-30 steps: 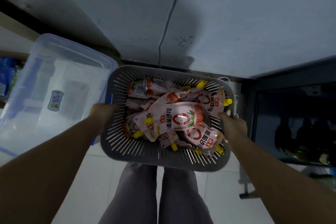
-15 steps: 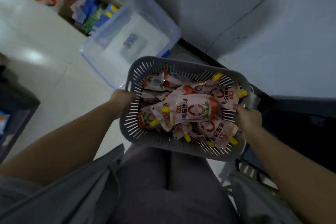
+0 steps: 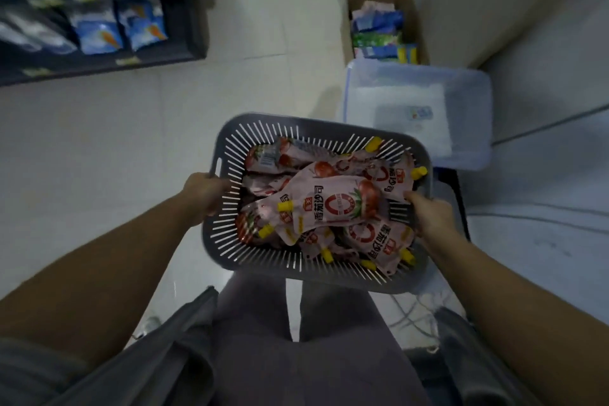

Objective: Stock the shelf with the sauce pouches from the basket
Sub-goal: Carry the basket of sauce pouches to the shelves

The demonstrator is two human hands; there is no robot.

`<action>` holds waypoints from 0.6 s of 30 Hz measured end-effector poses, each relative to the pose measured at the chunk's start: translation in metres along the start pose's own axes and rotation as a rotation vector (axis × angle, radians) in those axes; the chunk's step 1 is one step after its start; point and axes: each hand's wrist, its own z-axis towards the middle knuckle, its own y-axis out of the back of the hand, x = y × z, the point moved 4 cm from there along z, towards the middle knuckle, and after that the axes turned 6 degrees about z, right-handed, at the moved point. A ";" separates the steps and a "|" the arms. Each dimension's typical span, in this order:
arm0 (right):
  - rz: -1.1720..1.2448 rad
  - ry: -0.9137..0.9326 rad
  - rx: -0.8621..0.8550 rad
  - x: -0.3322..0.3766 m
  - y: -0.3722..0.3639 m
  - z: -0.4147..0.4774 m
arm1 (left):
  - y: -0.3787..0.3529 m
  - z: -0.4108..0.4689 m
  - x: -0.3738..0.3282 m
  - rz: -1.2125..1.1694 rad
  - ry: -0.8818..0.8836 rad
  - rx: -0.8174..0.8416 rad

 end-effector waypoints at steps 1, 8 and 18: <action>-0.032 0.019 0.027 0.012 -0.022 -0.004 | 0.019 0.002 0.010 -0.042 0.021 -0.020; -0.265 0.163 0.188 0.078 -0.193 -0.061 | 0.144 0.015 0.087 -0.447 0.196 -0.165; -0.545 0.349 0.462 0.131 -0.449 -0.169 | 0.294 0.034 0.180 -0.841 0.411 -0.390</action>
